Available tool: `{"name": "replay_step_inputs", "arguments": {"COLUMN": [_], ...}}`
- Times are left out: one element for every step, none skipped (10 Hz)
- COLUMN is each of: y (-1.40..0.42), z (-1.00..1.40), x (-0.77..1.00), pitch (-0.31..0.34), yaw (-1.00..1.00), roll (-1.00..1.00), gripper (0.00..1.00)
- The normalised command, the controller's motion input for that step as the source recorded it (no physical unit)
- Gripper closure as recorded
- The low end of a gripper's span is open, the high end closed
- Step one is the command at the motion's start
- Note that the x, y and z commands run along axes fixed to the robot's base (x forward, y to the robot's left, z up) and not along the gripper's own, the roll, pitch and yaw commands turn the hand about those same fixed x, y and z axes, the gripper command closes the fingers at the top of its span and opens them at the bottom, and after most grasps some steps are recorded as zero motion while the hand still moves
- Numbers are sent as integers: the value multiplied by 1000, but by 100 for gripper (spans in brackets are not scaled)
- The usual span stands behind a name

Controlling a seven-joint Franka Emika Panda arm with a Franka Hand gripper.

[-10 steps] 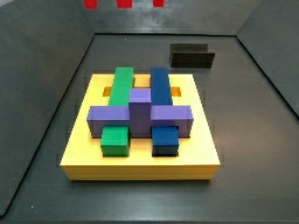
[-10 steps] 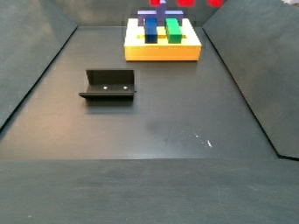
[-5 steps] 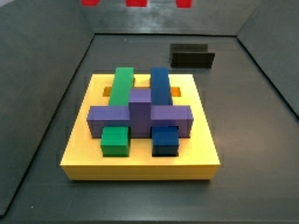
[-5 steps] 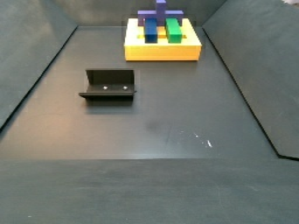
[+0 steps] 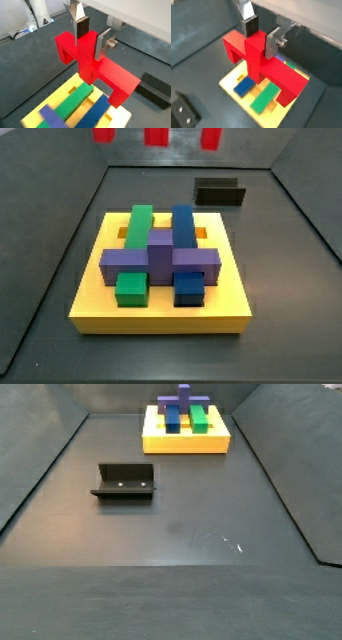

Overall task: Pick up the red object. Move up. Move to above the board. Insert the red object.
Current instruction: Insert the red object.

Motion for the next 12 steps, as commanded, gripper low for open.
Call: {"name": "replay_step_inputs", "arguments": {"y": [537, 11, -343, -306, -66, -220, -149, -111, -137, -69, 0, 0], "z": [-903, -1000, -1000, -957, -697, -640, -540, -363, -229, -94, 0, 0], "x": [-231, 26, -9, 0, -74, 0, 183, 231, 309, 306, 414, 311], "pitch": [-41, -69, -83, -136, -179, -79, -101, -129, -67, -47, 0, 0], "yaw": [-86, 17, 0, 0, 49, 77, 103, 146, 129, 134, 77, 57], "roll": [206, 64, 0, 0, 44, 290, 207, 156, 149, 94, 10, 0], "gripper": [100, 100, 100, 100, 100, 100, 100, 100, 100, 100, 100, 100]}}
